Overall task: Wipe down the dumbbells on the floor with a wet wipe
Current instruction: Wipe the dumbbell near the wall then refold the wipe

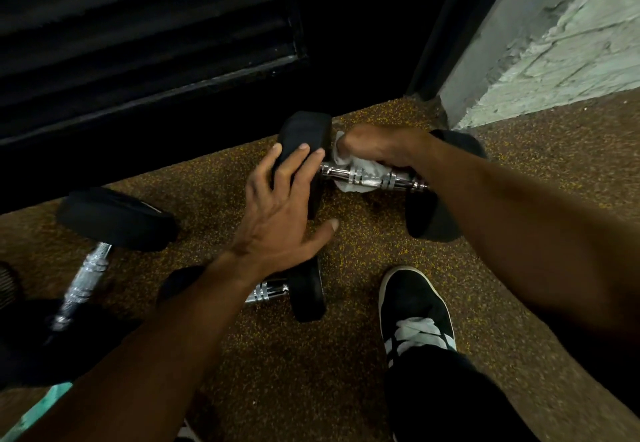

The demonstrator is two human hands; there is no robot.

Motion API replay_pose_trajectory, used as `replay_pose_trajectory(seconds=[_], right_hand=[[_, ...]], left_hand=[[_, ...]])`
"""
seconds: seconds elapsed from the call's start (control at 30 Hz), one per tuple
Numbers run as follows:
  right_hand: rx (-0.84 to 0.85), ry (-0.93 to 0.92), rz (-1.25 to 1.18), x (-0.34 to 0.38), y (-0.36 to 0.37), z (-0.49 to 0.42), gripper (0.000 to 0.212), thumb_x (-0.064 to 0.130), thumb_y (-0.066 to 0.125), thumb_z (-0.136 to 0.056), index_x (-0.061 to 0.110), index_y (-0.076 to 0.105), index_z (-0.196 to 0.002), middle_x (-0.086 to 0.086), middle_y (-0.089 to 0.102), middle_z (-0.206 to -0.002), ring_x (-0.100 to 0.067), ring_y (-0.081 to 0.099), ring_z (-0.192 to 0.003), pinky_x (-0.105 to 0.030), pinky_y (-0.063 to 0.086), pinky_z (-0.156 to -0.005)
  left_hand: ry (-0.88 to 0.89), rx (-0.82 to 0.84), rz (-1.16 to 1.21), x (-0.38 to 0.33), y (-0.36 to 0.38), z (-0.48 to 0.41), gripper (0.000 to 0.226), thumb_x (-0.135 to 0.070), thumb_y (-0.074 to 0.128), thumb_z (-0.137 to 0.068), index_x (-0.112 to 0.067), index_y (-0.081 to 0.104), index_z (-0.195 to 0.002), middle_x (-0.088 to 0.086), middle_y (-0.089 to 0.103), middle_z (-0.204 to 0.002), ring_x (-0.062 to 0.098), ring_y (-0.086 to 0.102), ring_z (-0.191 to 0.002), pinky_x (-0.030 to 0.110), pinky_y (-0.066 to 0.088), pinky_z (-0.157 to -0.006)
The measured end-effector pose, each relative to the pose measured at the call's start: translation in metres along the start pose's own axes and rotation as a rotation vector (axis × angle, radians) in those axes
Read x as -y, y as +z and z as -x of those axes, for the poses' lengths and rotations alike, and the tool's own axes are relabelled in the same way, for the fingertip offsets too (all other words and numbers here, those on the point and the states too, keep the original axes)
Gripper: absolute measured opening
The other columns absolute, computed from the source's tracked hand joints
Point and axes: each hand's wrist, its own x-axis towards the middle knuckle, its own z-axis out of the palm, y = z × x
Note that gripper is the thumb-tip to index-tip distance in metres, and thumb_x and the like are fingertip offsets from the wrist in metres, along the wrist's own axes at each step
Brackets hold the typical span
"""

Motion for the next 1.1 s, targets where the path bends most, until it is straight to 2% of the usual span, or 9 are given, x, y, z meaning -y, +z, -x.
replay_pose_trajectory(seconds=[0.13,0.23,0.3,0.37,0.53,0.7,0.87,1.03,1.1], right_hand=[[-0.089,-0.109,0.291,0.002,0.024,0.006,0.029,0.017,0.037,-0.101,0.002,0.061,-0.109,-0.020,0.061,-0.108,-0.034,0.060,-0.103,-0.035,0.046,-0.081],[-0.352,-0.231,0.694,-0.011,0.074,0.017,0.033,0.020,0.045,-0.097,-0.003,0.064,-0.110,-0.022,0.066,-0.107,-0.038,0.065,-0.096,-0.044,0.052,-0.078],[-0.427,-0.247,0.597,-0.026,0.093,0.023,0.046,0.023,0.047,-0.092,-0.002,0.055,-0.130,-0.023,0.058,-0.131,-0.038,0.056,-0.120,-0.046,0.046,-0.098],[-0.436,-0.220,0.477,-0.038,0.102,0.029,0.061,0.027,0.035,-0.095,0.001,0.029,-0.150,-0.019,0.033,-0.155,-0.033,0.030,-0.144,-0.047,0.026,-0.118],[-0.395,0.004,0.502,-0.030,0.104,0.038,0.065,0.027,0.016,-0.094,-0.008,0.021,-0.149,-0.027,0.029,-0.154,-0.038,0.027,-0.144,-0.048,0.026,-0.117],[-0.313,-0.233,0.573,-0.017,0.117,0.024,0.080,0.033,-0.005,-0.084,-0.007,0.017,-0.150,-0.027,0.022,-0.156,-0.040,0.017,-0.147,-0.050,0.016,-0.120],[-0.397,0.077,0.490,-0.032,0.107,0.052,0.060,0.026,0.029,-0.097,-0.008,0.024,-0.147,-0.028,0.040,-0.144,-0.040,0.042,-0.132,-0.048,0.041,-0.104],[-0.417,-0.043,0.484,-0.027,0.136,0.062,0.064,0.023,0.020,-0.096,-0.009,0.010,-0.150,-0.033,0.013,-0.156,-0.046,0.009,-0.147,-0.051,0.010,-0.121],[-0.475,-0.118,0.471,-0.031,0.143,0.060,0.064,0.023,0.019,-0.094,-0.006,0.012,-0.151,-0.029,0.012,-0.158,-0.044,0.007,-0.148,-0.051,0.008,-0.121]], left_hand=[[0.010,-0.069,-0.066,0.006,-0.023,-0.019,0.084,-0.067,0.038,-0.093,-0.013,0.029,-0.156,0.016,0.037,-0.146,0.037,0.037,-0.134,0.063,0.021,-0.116],[0.128,0.048,-0.090,0.007,-0.026,-0.028,0.095,-0.069,0.041,-0.087,-0.011,0.020,-0.159,0.018,0.020,-0.162,0.035,0.019,-0.151,0.063,0.013,-0.119],[0.156,0.100,-0.074,0.006,-0.023,-0.023,0.093,-0.058,0.042,-0.085,-0.011,0.013,-0.160,0.014,0.010,-0.167,0.029,0.007,-0.155,0.061,0.013,-0.119],[0.129,0.112,-0.061,0.005,-0.020,-0.017,0.094,-0.049,0.041,-0.080,-0.012,0.010,-0.161,0.011,0.008,-0.168,0.027,0.004,-0.155,0.059,0.015,-0.119],[0.090,0.092,-0.067,-0.001,-0.011,0.001,0.097,-0.046,0.046,-0.077,-0.011,0.010,-0.160,0.010,0.009,-0.168,0.027,0.006,-0.155,0.061,0.017,-0.117],[0.094,0.079,-0.073,-0.001,0.001,0.021,0.094,-0.044,0.047,-0.081,-0.011,0.010,-0.160,0.011,0.007,-0.168,0.030,0.003,-0.155,0.066,0.016,-0.116],[0.091,0.073,-0.085,-0.003,0.003,0.031,0.094,-0.043,0.048,-0.080,-0.013,0.008,-0.161,0.011,0.008,-0.168,0.031,0.003,-0.155,0.066,0.018,-0.115],[0.101,0.054,-0.079,-0.003,0.007,0.035,0.094,-0.044,0.049,-0.080,-0.013,0.012,-0.160,0.013,0.012,-0.167,0.033,0.008,-0.154,0.067,0.020,-0.114],[0.102,0.056,-0.068,-0.003,0.006,0.034,0.094,-0.044,0.049,-0.080,-0.013,0.012,-0.160,0.013,0.011,-0.167,0.032,0.007,-0.154,0.067,0.020,-0.114]])
